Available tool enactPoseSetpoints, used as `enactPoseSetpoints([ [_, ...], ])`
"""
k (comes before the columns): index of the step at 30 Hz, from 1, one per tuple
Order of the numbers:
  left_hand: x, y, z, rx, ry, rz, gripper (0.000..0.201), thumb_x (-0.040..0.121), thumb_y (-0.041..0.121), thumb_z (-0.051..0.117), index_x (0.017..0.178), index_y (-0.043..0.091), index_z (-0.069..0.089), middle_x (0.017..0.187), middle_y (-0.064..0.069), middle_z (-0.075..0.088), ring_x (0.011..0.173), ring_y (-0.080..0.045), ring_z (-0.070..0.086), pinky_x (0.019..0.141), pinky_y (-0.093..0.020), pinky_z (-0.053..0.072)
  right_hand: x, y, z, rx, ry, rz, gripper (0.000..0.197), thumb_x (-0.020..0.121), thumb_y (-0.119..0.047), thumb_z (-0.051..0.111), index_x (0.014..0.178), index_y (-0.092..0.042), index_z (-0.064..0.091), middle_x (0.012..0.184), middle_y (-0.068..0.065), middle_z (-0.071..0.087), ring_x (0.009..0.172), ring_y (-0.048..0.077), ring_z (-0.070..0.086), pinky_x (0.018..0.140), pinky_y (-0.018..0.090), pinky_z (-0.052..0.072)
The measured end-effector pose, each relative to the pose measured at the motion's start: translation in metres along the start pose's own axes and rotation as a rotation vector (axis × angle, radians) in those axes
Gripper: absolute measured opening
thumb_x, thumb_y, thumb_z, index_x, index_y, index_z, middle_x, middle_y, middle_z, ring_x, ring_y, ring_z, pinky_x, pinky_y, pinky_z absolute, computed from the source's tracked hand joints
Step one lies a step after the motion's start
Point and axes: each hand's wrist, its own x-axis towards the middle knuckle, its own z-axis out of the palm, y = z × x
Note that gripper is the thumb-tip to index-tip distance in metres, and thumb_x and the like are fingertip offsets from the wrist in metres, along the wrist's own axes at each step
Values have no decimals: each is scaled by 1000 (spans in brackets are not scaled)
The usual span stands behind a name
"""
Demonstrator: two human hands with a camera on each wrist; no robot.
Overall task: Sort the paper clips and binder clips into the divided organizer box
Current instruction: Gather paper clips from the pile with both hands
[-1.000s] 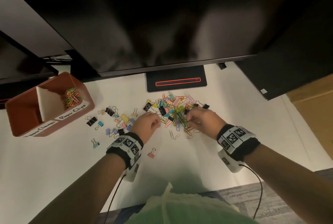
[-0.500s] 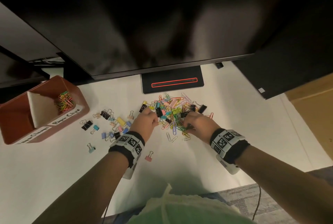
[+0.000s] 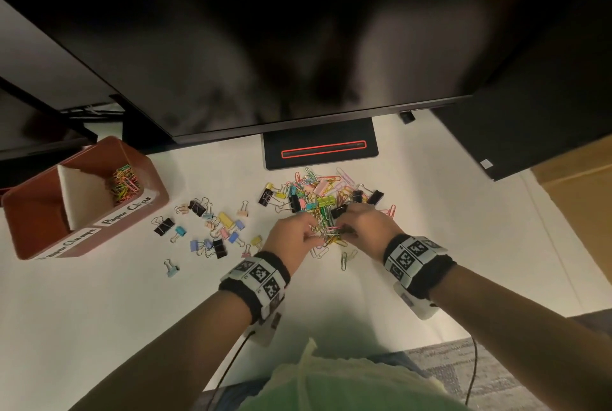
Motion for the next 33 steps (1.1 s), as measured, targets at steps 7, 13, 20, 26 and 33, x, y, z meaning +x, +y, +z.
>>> enactPoseSetpoints([
  [7, 13, -2, 9, 122, 35, -77, 31, 81, 21, 68, 108, 8, 61, 102, -11, 66, 92, -24, 62, 82, -33, 51, 1, 0, -4, -29, -6, -7, 26, 86, -23, 59, 110, -16, 65, 107, 5, 57, 99, 26, 55, 82, 41, 51],
  [13, 14, -10, 2, 235, -18, 18, 22, 85, 16, 62, 105, 7, 63, 115, -8, 52, 98, -22, 56, 87, -29, 45, 2, 5, -11, -45, 8, -21, 25, 88, -23, 56, 110, -16, 64, 107, 3, 62, 102, 24, 55, 85, 37, 49],
  [20, 11, -19, -5, 328, -98, 82, 19, 88, 15, 57, 106, 8, 59, 111, -9, 57, 101, -24, 55, 85, -30, 43, -4, 8, -24, -57, 9, 2, 29, 91, -30, 53, 116, -17, 60, 114, 3, 64, 109, 22, 53, 84, 33, 46],
  [26, 7, -27, -11, 282, -113, 92, 20, 89, 19, 56, 106, 9, 60, 109, -7, 58, 96, -20, 55, 85, -29, 44, -6, 2, -28, -50, 35, 21, 26, 91, -29, 52, 114, -17, 60, 111, 5, 64, 107, 23, 54, 81, 33, 47],
  [33, -2, -32, -28, 88, -14, 53, 12, 84, 17, 64, 93, 9, 63, 96, -7, 60, 79, -19, 58, 75, -33, 51, -3, -14, -28, -36, 45, 17, 28, 92, -27, 52, 117, -15, 58, 113, 6, 63, 106, 24, 55, 81, 32, 46],
])
